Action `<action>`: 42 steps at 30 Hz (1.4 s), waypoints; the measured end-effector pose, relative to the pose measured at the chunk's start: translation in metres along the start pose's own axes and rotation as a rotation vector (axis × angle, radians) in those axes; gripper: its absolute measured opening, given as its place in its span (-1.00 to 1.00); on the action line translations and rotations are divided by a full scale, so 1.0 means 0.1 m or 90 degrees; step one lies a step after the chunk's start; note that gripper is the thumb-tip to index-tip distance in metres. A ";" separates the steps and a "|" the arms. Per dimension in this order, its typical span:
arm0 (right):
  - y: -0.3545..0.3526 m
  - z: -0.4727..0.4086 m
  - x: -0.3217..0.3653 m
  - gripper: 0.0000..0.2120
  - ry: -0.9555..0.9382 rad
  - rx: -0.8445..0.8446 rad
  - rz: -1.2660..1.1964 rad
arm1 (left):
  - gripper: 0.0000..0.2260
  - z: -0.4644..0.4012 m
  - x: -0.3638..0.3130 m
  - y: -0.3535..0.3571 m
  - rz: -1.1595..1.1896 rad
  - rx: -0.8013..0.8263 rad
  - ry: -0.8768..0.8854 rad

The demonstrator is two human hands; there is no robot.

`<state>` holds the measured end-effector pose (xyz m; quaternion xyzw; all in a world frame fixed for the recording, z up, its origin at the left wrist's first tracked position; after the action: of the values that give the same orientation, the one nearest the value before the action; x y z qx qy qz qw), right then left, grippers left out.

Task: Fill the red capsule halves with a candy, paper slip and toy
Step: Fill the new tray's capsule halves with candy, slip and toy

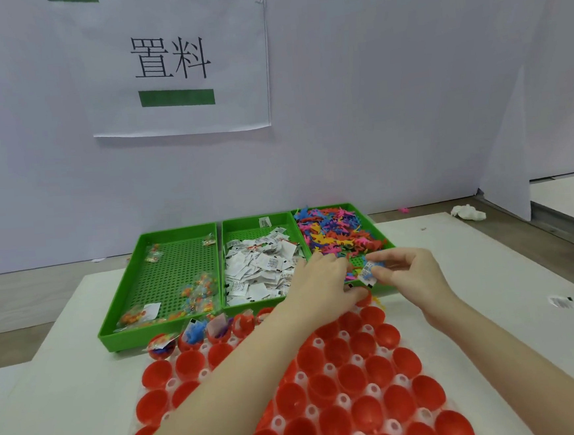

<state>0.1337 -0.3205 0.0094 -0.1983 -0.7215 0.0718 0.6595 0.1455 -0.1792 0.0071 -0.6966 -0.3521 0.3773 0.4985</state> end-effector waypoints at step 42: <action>-0.04 -0.06 0.18 -0.59 -0.112 0.266 0.406 | -0.53 0.06 0.07 0.10 -0.024 0.015 0.008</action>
<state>0.1375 -0.3185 0.0286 -0.2669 -0.6474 0.4355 0.5657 0.1444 -0.1729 -0.0054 -0.6865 -0.3573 0.3676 0.5157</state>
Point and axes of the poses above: each hand's wrist, its own z-axis away from the middle knuckle, its own y-axis out of the palm, x = y × z, the point moved 1 cm from there along -z, towards the middle knuckle, and after that the axes turned 3 degrees about y, right-handed, at the moved point
